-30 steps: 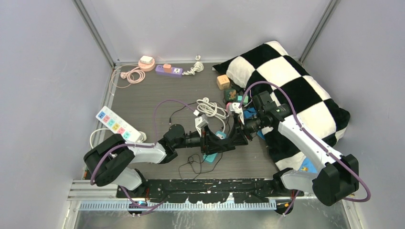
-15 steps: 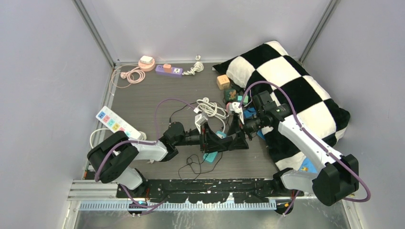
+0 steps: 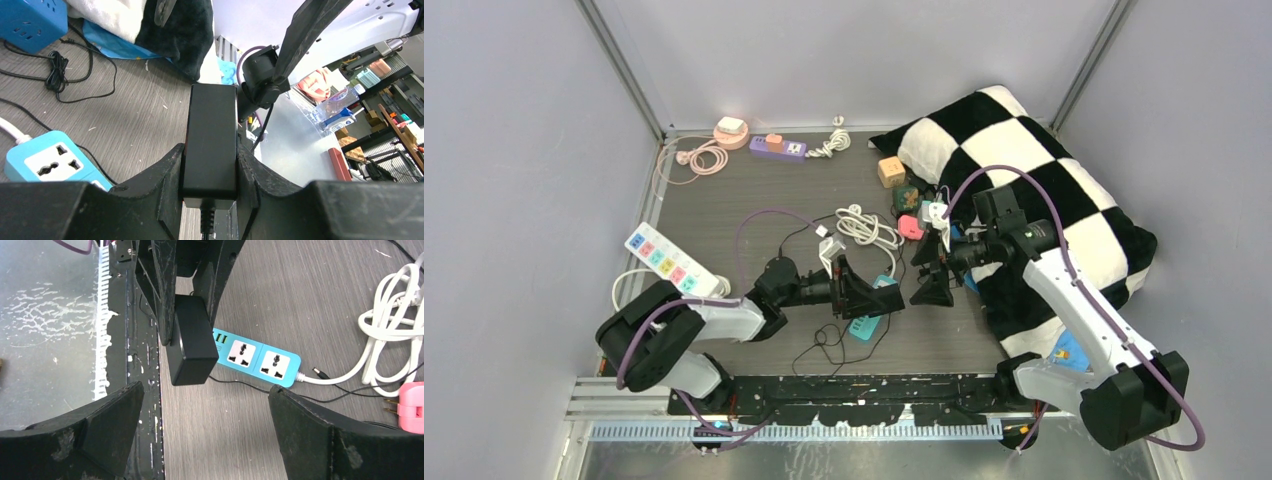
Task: Pull the plug off the socket
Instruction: Remove the plug from the socket, then place the plug at the center of the board.
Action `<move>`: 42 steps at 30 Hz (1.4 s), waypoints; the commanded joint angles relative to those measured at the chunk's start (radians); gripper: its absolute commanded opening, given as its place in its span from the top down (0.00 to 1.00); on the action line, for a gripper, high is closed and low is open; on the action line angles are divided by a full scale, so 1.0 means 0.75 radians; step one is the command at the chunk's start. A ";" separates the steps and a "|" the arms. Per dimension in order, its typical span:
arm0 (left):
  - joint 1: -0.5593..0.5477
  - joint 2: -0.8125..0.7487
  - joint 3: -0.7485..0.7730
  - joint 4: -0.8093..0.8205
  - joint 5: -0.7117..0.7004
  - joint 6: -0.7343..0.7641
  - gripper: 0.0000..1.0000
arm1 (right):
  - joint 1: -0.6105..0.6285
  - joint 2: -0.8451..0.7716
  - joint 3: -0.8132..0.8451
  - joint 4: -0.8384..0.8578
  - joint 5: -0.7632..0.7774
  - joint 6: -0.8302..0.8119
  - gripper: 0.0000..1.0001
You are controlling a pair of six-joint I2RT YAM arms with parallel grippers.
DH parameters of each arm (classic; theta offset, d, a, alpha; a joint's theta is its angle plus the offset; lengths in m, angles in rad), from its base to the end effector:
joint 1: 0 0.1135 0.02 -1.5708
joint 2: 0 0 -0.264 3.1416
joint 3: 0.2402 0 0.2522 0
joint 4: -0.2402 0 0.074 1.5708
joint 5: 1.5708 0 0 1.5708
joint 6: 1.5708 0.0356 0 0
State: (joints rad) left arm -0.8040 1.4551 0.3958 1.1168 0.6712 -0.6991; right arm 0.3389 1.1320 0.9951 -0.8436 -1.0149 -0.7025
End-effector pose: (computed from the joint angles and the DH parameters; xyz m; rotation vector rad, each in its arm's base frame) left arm 0.1668 -0.2051 0.1973 0.7084 1.6463 -1.6443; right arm 0.1883 0.0984 0.3014 -1.4059 1.7099 1.0736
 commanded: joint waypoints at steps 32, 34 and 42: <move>0.109 -0.864 -0.232 -0.682 -0.525 0.076 0.99 | -0.067 0.297 -0.115 0.716 0.573 0.774 0.01; 0.109 -0.861 -0.250 -0.653 -0.525 0.065 0.99 | -0.056 0.342 -0.118 0.769 0.633 0.839 0.06; 0.109 -0.862 -0.279 -0.633 -0.526 0.057 1.00 | 0.054 0.499 -0.061 0.824 0.910 0.951 0.47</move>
State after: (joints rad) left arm -0.7296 0.8249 0.1879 0.5507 0.2863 -0.6479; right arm 0.3405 1.4765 0.9012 -0.2848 -0.4587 -0.0536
